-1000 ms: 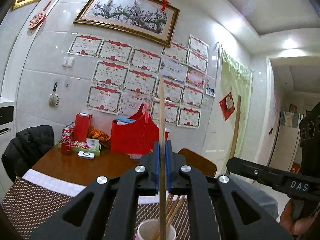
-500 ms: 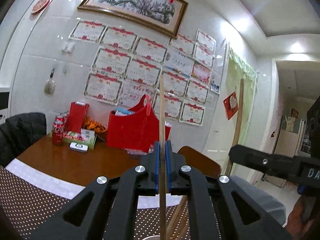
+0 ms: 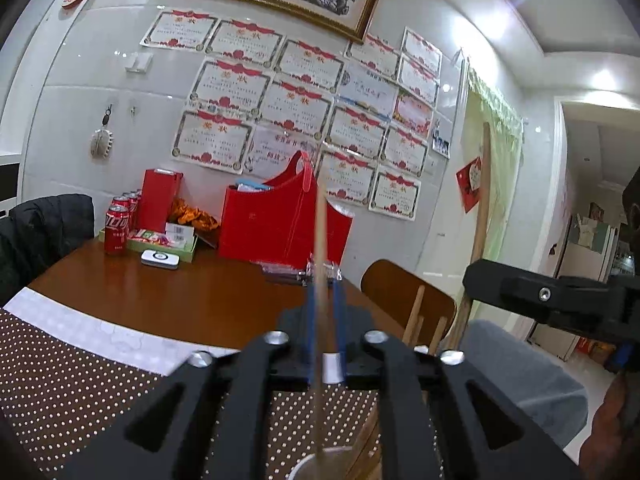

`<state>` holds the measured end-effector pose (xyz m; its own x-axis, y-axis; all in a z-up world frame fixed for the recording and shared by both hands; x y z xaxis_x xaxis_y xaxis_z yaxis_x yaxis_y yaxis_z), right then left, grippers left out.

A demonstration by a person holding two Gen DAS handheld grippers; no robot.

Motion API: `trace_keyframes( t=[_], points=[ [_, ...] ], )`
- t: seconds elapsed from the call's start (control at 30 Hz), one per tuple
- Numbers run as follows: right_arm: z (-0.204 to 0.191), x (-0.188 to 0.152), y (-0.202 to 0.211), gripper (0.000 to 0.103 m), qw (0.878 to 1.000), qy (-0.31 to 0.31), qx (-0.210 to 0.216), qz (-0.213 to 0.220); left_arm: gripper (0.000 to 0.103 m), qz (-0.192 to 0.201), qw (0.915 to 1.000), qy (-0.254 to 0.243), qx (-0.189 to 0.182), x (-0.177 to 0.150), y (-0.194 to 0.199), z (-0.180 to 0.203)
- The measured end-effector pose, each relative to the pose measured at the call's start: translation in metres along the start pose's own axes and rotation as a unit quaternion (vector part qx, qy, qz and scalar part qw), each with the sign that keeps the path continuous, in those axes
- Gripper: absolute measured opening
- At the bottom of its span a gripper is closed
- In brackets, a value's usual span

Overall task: Organize utensils
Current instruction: 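Lower the chopsticks into the pink cup and open both tools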

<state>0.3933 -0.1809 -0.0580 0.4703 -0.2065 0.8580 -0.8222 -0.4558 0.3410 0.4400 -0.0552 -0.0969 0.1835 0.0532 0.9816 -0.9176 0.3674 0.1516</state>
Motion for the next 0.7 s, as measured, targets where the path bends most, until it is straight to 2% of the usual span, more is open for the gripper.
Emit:
trace_keyframes(
  t=[0.03,0.07,0.13,0.17,0.2,0.27,0.33,0.4,0.53,0.7],
  points=[
    [0.002,-0.002,-0.001,0.007,1.000,-0.004,-0.001,-0.005,0.043,-0.003,1.0000,0.002,0.002,-0.001,0.002,-0.001],
    [0.004,-0.003,0.000,0.008,1.000,-0.006,-0.002,-0.007,0.051,-0.002,1.0000,0.005,0.004,-0.001,0.006,-0.002],
    [0.007,-0.004,0.004,0.029,1.000,-0.014,-0.004,-0.006,0.058,0.000,1.0000,0.001,0.008,0.002,0.014,-0.002],
    [0.009,-0.004,0.008,0.073,1.000,-0.022,-0.004,-0.001,0.064,0.000,0.9999,-0.002,0.010,0.004,0.018,-0.002],
    [0.011,-0.003,0.012,0.090,1.000,-0.027,-0.005,0.007,0.066,0.000,0.9999,-0.004,0.013,0.006,0.024,-0.003],
    [0.013,0.000,0.022,0.090,0.999,-0.035,-0.006,0.027,0.070,0.002,0.9999,-0.005,0.014,0.009,0.034,-0.003],
    [0.014,0.001,0.030,0.096,0.999,-0.047,-0.003,0.028,0.074,0.000,0.9998,-0.009,0.017,0.012,0.046,-0.002],
    [0.017,0.002,0.037,0.097,0.998,-0.053,-0.005,0.034,0.075,-0.005,0.9996,-0.016,0.024,0.015,0.058,0.000],
    [0.021,0.000,0.044,0.097,0.998,-0.060,-0.023,0.028,0.081,-0.016,0.9986,-0.031,0.040,0.019,0.080,0.005],
    [0.023,-0.008,0.056,0.097,0.997,-0.069,-0.035,0.022,0.081,-0.026,0.9974,-0.046,0.049,0.023,0.104,0.012]
  ],
)
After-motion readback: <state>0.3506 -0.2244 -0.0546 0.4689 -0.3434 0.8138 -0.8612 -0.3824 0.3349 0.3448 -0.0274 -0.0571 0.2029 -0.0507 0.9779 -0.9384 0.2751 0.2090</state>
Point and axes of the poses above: each gripper's, at about its wrist camera, not at the fingertips, and y roughly against the way its jaws point, z to its right, x to its top, the point moved 6 cm from there along -y, roughly the way its jaws point, and after that the axes turned 9 degrees about -y, right-handed, at the moved point
